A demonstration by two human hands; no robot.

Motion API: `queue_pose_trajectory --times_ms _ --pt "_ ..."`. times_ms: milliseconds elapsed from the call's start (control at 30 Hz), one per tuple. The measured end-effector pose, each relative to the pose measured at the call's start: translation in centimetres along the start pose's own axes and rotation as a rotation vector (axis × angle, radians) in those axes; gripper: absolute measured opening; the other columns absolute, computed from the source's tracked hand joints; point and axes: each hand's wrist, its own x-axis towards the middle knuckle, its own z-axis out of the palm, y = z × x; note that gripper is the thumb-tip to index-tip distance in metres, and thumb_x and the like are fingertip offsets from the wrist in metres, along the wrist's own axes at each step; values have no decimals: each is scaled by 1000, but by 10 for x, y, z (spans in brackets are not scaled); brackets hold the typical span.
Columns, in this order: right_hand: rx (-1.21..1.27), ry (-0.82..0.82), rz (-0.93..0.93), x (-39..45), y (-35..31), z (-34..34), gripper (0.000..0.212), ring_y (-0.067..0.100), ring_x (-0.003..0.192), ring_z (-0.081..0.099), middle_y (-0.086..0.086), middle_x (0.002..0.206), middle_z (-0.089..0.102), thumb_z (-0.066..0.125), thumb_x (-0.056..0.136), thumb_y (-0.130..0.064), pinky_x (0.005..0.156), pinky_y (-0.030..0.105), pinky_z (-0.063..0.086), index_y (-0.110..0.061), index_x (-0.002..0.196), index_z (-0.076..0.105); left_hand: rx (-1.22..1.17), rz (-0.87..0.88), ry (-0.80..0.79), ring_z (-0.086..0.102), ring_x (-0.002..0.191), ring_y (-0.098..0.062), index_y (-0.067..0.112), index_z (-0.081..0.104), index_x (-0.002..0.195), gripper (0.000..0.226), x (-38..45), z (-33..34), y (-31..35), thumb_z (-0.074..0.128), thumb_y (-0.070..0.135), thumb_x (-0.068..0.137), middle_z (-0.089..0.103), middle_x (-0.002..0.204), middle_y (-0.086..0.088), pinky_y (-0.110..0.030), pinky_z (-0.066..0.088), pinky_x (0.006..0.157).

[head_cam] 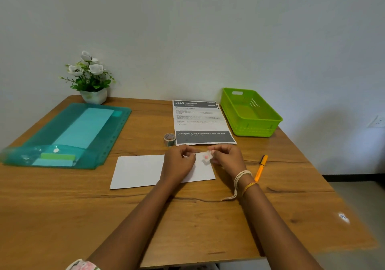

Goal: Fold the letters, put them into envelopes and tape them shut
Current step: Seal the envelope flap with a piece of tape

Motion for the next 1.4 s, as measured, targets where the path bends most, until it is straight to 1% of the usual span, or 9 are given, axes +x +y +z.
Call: queue_pose_trajectory --times_ms 133,267,400,567,733,1000,1133,1300,1400 --pt "-253 -163 55 24 -16 -7 21 21 79 67 17 94 71 58 87 4 74 33 58 -11 84 71 167 160 32 59 79 -6 20 73 100 15 -8 5 0 65 16 87 69 98 9 -28 54 72" --pt "-426 -272 75 39 -27 -7 15 19 72 67 10 81 70 67 82 1 67 29 60 -13 85 69 376 258 35 55 99 -12 18 74 102 17 -8 9 -3 65 20 87 65 111 4 -27 48 80" --pt "-569 -321 27 44 -28 -1 21 17 71 67 4 74 69 71 80 -1 65 24 57 -20 81 64 406 176 59 54 108 -14 20 71 109 25 -3 10 -8 70 28 85 65 117 3 -30 42 89" --pt "-725 -379 -102 51 -29 2 22 5 65 63 -5 69 67 71 77 -1 60 15 48 -21 84 64 410 118 45 53 111 -14 19 68 117 36 -1 11 -13 70 34 84 63 122 2 -21 38 84" --pt "-832 -429 -179 58 -31 3 20 0 63 59 -11 66 65 68 77 -1 63 14 45 -19 86 66 407 135 16 51 116 -13 21 67 120 36 0 10 -15 68 35 86 62 126 3 -24 40 89" --pt "-895 -437 -246 58 -30 6 20 -2 61 55 -14 66 62 70 77 -4 58 9 37 -23 86 66 424 179 8 53 114 -13 22 68 118 33 0 8 -11 67 33 87 66 122 3 -29 46 92" --pt "-906 -437 -286 57 -28 7 17 2 64 56 -6 74 67 70 79 -7 59 11 41 -21 88 66 495 277 -66 51 115 -13 28 69 118 27 -2 7 -7 60 29 93 65 125 10 -32 43 96" --pt "-846 -421 -268 56 -25 6 19 -2 67 58 -4 79 69 73 77 -4 60 4 44 -20 86 67 543 245 -47 51 110 -10 34 67 120 27 -3 9 -7 55 35 95 67 121 6 -23 41 86" --pt "-817 -255 -259 46 -13 4 9 7 76 60 -1 85 70 73 80 -12 74 22 53 -17 87 71 532 215 -25 51 109 -10 34 67 118 27 -4 12 -9 56 36 94 68 118 6 -22 41 84"
